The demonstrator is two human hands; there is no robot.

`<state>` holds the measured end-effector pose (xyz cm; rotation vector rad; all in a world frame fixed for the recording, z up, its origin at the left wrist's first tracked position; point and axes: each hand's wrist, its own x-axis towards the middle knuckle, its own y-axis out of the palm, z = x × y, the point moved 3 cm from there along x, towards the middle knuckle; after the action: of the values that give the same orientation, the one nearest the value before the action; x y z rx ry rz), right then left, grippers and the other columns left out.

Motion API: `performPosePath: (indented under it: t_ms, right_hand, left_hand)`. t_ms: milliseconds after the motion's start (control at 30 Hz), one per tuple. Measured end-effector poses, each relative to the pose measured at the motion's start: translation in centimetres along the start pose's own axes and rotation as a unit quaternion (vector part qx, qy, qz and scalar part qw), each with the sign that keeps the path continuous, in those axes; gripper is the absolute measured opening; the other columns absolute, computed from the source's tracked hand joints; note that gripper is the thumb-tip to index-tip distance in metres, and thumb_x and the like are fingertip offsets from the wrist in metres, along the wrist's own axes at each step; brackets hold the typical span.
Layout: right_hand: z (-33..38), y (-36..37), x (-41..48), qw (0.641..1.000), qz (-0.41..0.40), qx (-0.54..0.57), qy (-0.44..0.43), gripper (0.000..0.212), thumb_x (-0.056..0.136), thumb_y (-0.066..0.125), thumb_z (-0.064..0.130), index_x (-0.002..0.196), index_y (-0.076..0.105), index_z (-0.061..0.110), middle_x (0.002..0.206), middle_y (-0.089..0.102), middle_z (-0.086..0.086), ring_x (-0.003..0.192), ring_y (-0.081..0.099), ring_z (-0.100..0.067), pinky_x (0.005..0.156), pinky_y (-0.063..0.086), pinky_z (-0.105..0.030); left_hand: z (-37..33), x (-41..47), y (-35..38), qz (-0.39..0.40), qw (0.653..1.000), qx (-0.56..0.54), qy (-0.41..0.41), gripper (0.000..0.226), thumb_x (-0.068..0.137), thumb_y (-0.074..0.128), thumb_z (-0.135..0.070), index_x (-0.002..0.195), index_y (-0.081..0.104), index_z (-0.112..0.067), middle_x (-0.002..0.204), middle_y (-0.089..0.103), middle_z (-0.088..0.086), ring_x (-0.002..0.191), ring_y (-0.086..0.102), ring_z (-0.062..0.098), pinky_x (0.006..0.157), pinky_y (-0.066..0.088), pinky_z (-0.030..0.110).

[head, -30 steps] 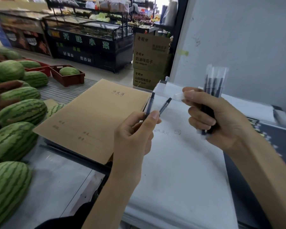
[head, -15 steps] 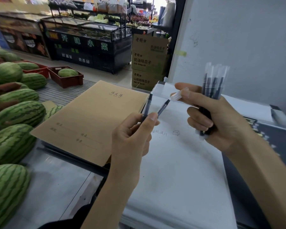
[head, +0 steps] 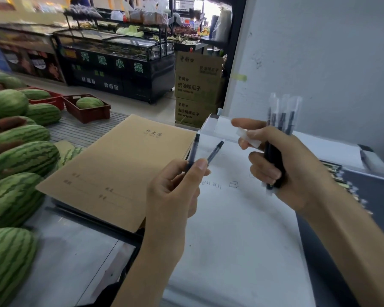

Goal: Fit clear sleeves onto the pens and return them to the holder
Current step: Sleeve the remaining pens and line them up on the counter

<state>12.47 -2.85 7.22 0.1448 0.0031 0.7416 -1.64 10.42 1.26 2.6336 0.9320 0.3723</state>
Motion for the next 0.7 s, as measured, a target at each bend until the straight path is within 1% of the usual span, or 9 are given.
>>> performPosePath:
  t_ms: [67,133,200,267,433,600,700]
  right_hand:
    - [0.16,0.08,-0.08,1.0,-0.004,-0.005,-0.006,0.018,0.097,0.064,0.019,0.109,0.076,0.013,0.087,0.063,-0.003,0.036,0.024,-0.011,0.039,0.028,-0.022]
    - [0.31,0.06,-0.09,1.0,-0.013,-0.01,-0.01,0.01,0.096,0.067,0.018,0.097,0.075,0.012,0.085,0.064,-0.005,0.035,0.024,-0.011,0.039,0.028,-0.02]
    - [0.44,0.07,-0.14,1.0,-0.022,-0.016,-0.015,0.011,0.094,0.069,0.016,0.087,0.077,0.013,0.082,0.062,-0.005,0.035,0.023,-0.011,0.038,0.027,-0.02]
    - [0.45,0.12,-0.12,0.999,-0.02,-0.019,-0.019,0.013,0.092,0.07,0.014,0.083,0.079,0.013,0.08,0.059,-0.004,0.035,0.023,-0.01,0.038,0.026,-0.019]
    - [0.23,0.27,-0.11,1.0,0.007,-0.013,-0.026,0.01,0.09,0.073,0.016,0.083,0.08,0.015,0.078,0.059,-0.002,0.034,0.026,-0.007,0.038,0.026,-0.017]
    - [0.71,-0.25,0.11,1.0,-0.007,0.007,-0.029,0.008,0.081,0.077,0.021,0.084,0.08,0.014,0.078,0.06,-0.003,0.032,0.025,-0.008,0.037,0.025,-0.017]
    - [0.68,-0.41,0.12,1.0,-0.003,0.007,-0.029,0.01,0.08,0.079,0.021,0.085,0.08,0.013,0.079,0.06,-0.003,0.033,0.025,-0.008,0.037,0.025,-0.017]
  left_hand:
    - [-0.03,0.0,0.06,0.001,1.0,0.005,0.001,0.03,0.086,0.072,-0.034,0.083,0.071,-0.004,0.057,0.024,-0.002,0.047,0.018,0.012,0.043,0.017,0.024]
    - [-0.01,0.0,0.06,0.002,1.0,0.008,0.003,0.031,0.086,0.072,-0.034,0.083,0.07,-0.003,0.058,0.023,-0.001,0.047,0.018,0.012,0.044,0.016,0.025]
    - [0.0,-0.03,0.01,0.004,1.0,0.008,0.002,0.032,0.086,0.072,-0.035,0.084,0.07,-0.003,0.058,0.023,0.0,0.047,0.017,0.013,0.044,0.016,0.026]
    - [0.03,-0.01,-0.03,0.006,1.0,0.009,0.001,0.032,0.086,0.073,-0.035,0.084,0.07,-0.003,0.058,0.024,-0.001,0.047,0.018,0.012,0.044,0.016,0.025]
    - [-0.04,-0.06,0.06,0.007,1.0,0.021,0.006,0.033,0.086,0.073,-0.034,0.084,0.069,-0.002,0.056,0.025,-0.002,0.046,0.018,0.012,0.043,0.018,0.023]
    - [-0.11,-0.11,0.04,0.006,1.0,0.02,0.004,0.033,0.086,0.073,-0.034,0.084,0.069,-0.001,0.058,0.024,0.0,0.047,0.017,0.012,0.044,0.016,0.026]
    - [-0.15,-0.12,0.13,0.014,1.0,0.021,0.003,0.033,0.086,0.073,-0.034,0.085,0.069,-0.001,0.056,0.025,-0.003,0.046,0.019,0.011,0.043,0.018,0.024]
